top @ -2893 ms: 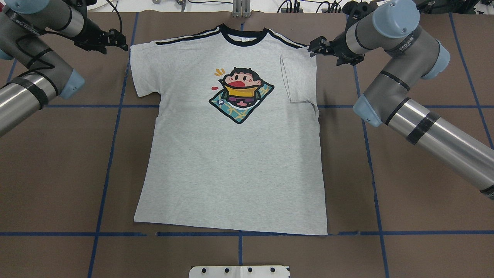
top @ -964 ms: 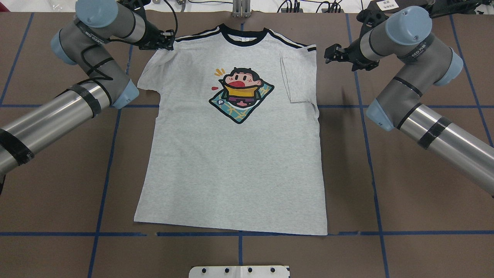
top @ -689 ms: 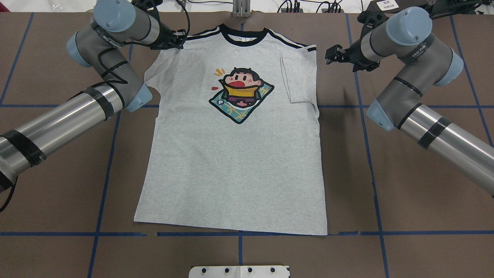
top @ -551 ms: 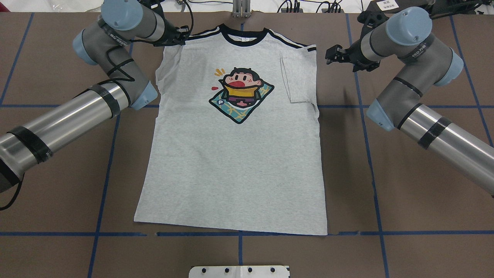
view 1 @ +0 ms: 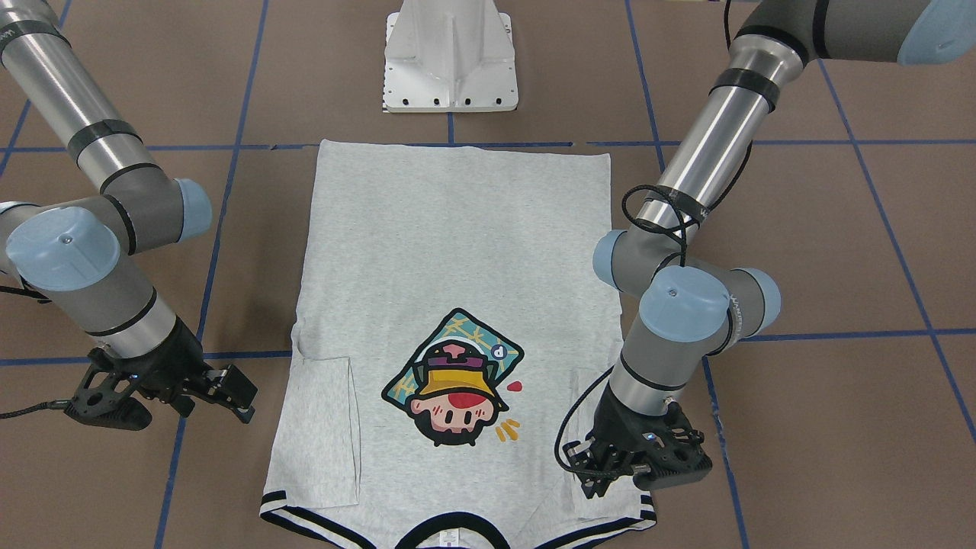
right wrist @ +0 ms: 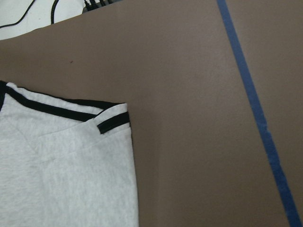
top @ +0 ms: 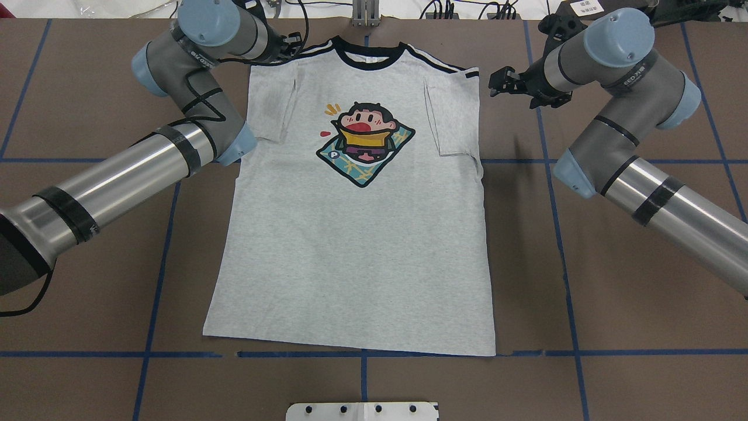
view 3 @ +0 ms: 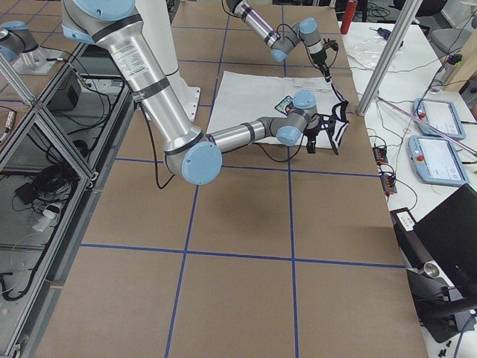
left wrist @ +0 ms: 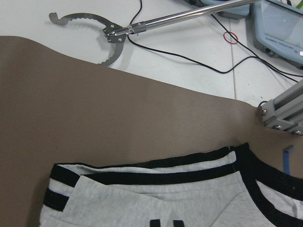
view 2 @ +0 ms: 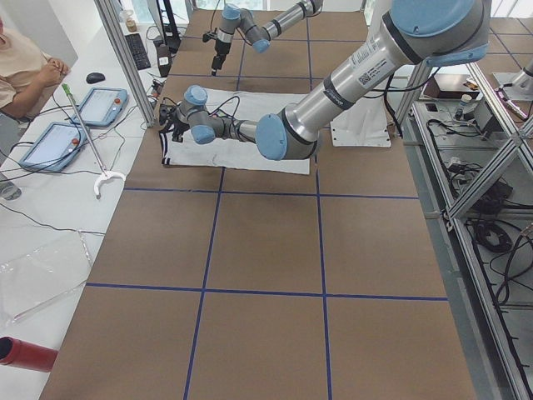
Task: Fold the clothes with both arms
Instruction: 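Grasp the sleeve nearest the left gripper and fold it inward onto the shirt, then move both grippers to the shirt hem corners nearest the robot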
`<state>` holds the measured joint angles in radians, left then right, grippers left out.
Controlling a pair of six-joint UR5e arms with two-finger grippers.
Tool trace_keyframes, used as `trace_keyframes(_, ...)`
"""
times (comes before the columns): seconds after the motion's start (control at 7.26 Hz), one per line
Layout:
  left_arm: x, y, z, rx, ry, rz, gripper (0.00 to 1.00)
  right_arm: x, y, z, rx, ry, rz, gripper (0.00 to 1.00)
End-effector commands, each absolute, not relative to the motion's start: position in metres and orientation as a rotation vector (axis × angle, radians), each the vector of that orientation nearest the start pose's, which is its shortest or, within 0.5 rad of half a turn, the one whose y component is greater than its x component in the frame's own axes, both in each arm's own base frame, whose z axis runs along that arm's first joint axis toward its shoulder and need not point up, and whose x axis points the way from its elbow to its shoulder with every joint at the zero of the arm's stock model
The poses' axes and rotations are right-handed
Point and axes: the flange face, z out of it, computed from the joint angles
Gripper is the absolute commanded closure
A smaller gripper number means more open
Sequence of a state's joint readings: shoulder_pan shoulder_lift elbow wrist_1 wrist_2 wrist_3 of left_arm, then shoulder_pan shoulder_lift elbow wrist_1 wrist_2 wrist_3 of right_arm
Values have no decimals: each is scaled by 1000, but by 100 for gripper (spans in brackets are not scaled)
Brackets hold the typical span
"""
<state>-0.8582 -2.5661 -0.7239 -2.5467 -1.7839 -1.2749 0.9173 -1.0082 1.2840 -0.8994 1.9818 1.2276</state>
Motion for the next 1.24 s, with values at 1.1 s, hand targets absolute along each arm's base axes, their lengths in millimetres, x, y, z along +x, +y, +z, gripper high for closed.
trace_keyframes(1.1, 366, -541, 339, 276, 1292, -130, 17, -478, -193, 346, -8, -935, 591, 13)
